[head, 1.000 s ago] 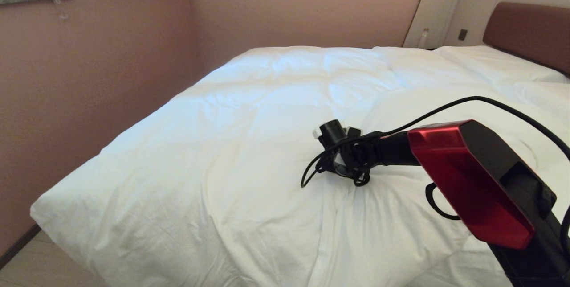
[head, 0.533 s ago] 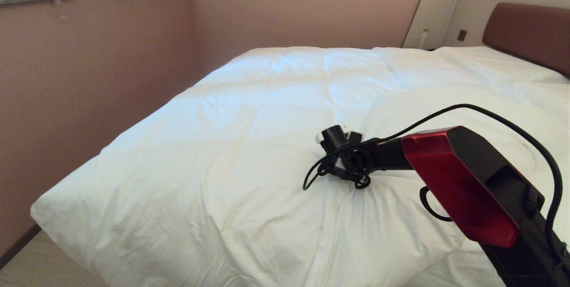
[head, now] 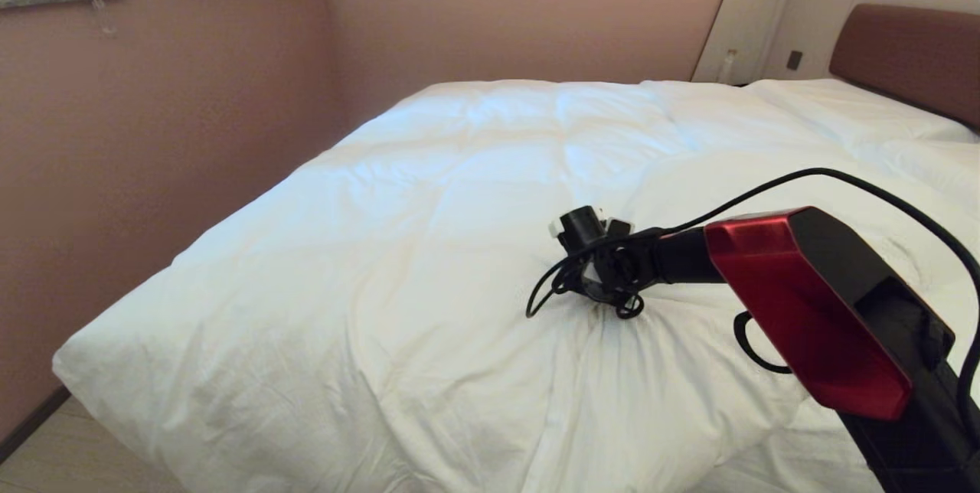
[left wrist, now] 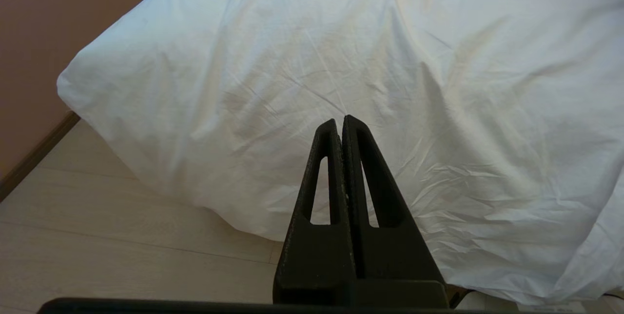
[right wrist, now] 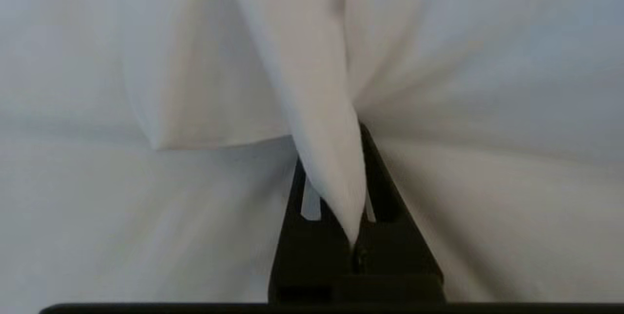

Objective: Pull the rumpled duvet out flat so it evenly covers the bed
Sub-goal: Hold the folded corner of the quilt, then flatten the corners of the folded blanket

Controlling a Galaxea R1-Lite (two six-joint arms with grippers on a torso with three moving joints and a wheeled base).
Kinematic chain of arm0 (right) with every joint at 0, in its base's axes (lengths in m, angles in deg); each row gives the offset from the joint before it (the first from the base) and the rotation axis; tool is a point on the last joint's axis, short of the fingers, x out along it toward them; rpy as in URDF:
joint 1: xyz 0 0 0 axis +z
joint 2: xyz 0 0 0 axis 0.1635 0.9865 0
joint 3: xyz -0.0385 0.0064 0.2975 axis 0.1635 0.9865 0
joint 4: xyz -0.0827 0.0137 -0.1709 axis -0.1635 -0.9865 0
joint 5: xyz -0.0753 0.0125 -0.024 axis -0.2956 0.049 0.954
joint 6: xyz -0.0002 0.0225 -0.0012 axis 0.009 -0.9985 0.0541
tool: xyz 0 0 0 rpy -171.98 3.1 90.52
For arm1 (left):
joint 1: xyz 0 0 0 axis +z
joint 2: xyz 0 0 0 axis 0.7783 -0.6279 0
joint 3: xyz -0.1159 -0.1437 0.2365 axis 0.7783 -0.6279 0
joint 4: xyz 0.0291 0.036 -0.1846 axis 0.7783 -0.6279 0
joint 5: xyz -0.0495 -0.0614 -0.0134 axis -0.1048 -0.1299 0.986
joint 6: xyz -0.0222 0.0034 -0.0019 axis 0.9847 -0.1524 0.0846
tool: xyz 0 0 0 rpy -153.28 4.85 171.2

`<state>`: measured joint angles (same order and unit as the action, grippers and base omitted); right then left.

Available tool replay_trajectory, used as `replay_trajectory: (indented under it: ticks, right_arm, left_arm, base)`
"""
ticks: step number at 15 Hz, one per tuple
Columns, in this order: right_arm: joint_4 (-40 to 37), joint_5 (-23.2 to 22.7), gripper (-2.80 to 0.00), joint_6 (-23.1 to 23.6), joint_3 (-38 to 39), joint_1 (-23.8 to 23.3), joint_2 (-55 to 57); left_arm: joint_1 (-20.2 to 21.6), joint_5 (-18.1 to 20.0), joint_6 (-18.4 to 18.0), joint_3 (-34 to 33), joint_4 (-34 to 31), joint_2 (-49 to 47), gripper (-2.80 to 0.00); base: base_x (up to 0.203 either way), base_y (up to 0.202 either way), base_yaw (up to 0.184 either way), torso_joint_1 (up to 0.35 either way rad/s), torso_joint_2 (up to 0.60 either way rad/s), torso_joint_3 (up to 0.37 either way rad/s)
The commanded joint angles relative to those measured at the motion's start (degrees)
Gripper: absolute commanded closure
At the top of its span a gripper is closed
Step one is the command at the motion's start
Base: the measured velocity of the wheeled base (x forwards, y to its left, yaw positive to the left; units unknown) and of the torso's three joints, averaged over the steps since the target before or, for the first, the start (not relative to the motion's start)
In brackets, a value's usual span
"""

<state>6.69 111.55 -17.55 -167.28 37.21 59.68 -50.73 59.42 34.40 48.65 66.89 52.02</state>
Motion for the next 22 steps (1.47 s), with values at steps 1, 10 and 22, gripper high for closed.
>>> replay_trajectory:
  ticks: [1,10,22]
  right_arm:
    - [0.0,0.3,0.0,-0.2,0.2,0.1,-2.4]
    - [-5.2,0.3,0.0,-1.1,0.6,0.0,-9.0]
    - [-28.2,0.7,0.0,-7.3,2.4,0.0,-32.8]
  left_arm:
    - [0.0,0.0,0.0,0.0,0.0,0.0,0.0]
    - [0.0,0.0,0.0,0.0,0.0,0.0,0.0]
    - [0.0,0.0,0.0,0.0,0.0,0.0,0.0]
  base:
    - [0.0,0.0,0.0,0.0,0.0,0.0]
    - [0.0,0.0,0.0,0.0,0.0,0.0]
    - [0.0,0.0,0.0,0.0,0.0,0.0]
